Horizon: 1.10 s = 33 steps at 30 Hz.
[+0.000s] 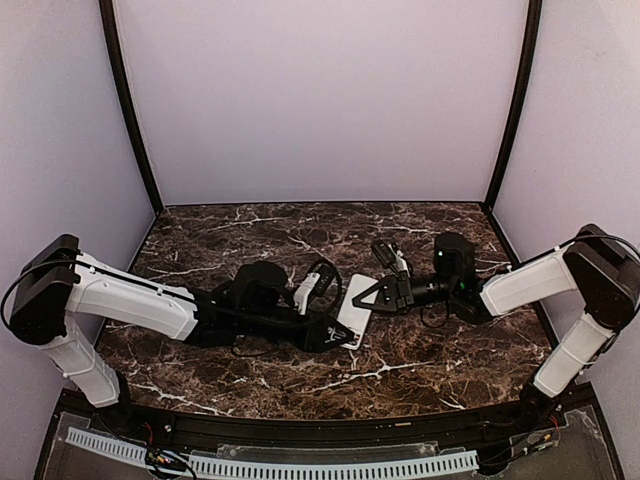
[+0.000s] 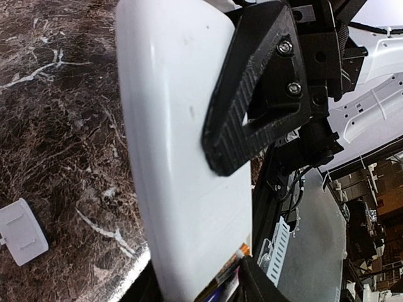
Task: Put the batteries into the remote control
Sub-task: Load the battery into the battery compartment, then press the battery in the battery compartment.
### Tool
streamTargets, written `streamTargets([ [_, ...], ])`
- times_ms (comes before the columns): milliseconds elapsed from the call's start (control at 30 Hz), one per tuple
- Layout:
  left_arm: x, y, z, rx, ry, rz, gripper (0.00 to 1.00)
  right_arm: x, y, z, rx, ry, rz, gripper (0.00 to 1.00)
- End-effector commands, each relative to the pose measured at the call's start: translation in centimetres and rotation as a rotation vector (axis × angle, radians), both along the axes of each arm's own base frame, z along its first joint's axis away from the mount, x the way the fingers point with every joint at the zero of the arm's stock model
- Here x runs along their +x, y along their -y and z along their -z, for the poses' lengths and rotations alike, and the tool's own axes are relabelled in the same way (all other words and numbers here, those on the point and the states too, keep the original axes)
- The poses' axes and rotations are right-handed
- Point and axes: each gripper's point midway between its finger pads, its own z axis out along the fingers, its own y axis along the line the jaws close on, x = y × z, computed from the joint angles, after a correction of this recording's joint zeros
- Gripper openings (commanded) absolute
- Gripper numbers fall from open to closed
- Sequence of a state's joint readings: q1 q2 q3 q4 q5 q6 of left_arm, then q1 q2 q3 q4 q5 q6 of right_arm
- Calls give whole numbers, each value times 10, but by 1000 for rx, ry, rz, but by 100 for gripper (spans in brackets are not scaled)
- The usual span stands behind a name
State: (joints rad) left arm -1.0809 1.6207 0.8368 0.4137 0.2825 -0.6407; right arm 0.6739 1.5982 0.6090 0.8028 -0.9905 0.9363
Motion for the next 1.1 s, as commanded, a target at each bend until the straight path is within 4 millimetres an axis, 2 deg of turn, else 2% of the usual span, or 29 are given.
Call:
streamTargets([
  [0, 17, -34, 37, 139, -35, -115, 18, -13, 1, -15, 23, -20, -59, 0],
  [233, 21, -38, 39, 171, 2, -124, 16, -12, 1, -14, 17, -26, -51, 0],
  [333, 9, -27, 21, 81, 49, -25, 37, -12, 1, -12, 14, -27, -51, 0],
  [400, 7, -24, 13, 57, 66, 2, 46, -11, 0, -12, 16, -27, -50, 0],
  [500, 3, -14, 0, 39, 91, 37, 52, -9, -1, -12, 19, -25, -46, 0],
  [600, 0, -4, 1, 48, 93, 57, 55, -9, -3, -14, 26, -19, -49, 0],
  [700, 5, 5, 1, 44, 81, 46, 54, -8, -5, -16, 32, -17, -50, 0],
  [833, 8, 7, 16, 94, 59, 37, 48, -10, -4, -19, 38, -11, -53, 0],
  [1067, 7, -12, 39, 209, 61, 29, 33, -9, 1, -25, 50, 6, -45, 0],
])
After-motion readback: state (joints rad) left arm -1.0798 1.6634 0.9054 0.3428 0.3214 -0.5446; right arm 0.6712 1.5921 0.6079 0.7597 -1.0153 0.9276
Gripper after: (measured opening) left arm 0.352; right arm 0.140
